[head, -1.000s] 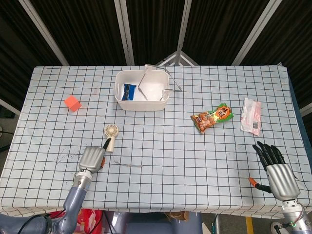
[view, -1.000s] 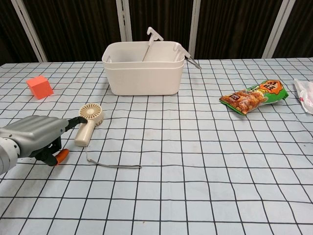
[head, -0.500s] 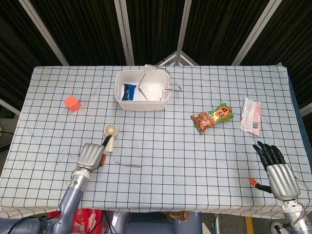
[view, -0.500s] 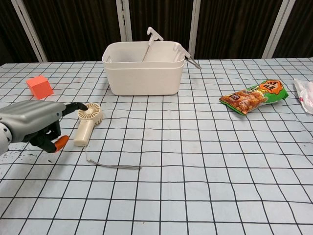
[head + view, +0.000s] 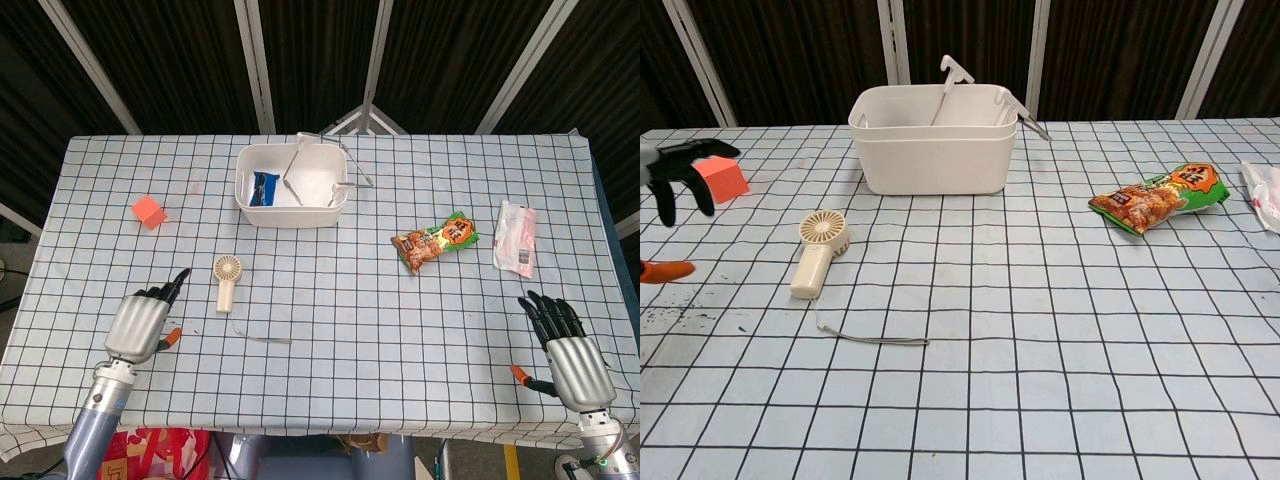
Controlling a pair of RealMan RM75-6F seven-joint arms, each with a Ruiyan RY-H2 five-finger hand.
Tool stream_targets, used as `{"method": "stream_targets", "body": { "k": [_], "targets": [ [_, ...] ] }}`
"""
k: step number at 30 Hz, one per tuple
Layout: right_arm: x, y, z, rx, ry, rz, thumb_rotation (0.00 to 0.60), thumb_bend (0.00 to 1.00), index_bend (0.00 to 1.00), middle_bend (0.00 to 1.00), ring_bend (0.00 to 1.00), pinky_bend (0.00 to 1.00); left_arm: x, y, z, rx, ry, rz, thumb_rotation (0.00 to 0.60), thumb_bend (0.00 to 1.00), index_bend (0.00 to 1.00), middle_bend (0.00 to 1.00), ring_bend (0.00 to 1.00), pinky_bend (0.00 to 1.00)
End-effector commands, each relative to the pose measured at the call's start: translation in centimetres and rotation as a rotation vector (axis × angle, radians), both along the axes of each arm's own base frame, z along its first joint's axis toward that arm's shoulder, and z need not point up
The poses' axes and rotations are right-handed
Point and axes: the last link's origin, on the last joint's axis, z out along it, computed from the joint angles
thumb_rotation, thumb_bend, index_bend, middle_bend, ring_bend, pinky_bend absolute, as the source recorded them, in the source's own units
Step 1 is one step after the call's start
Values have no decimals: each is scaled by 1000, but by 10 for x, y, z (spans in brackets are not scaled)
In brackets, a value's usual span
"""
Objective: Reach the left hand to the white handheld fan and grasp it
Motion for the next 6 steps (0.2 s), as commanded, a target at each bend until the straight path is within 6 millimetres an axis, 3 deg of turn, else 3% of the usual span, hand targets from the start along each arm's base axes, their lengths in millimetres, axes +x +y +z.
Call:
{"method": "stream_targets", "body": {
  "k": [1, 3, 6],
  "targets": [
    [0, 0, -1, 0, 6, 1, 600, 208, 0, 0, 0, 43, -26, -28, 29, 44, -8, 3, 600, 102, 0, 7, 71, 158],
    [0, 0, -1, 4, 11, 0, 600, 207, 0, 0, 0, 43, -38, -39, 40, 68, -12, -5, 600, 63, 0, 0, 12, 94],
    [0, 1, -1, 6, 20, 3, 600, 207, 0, 0, 0, 44, -55, -53, 54, 101, -11, -7, 600, 50, 0, 0, 0, 58]
  ]
}}
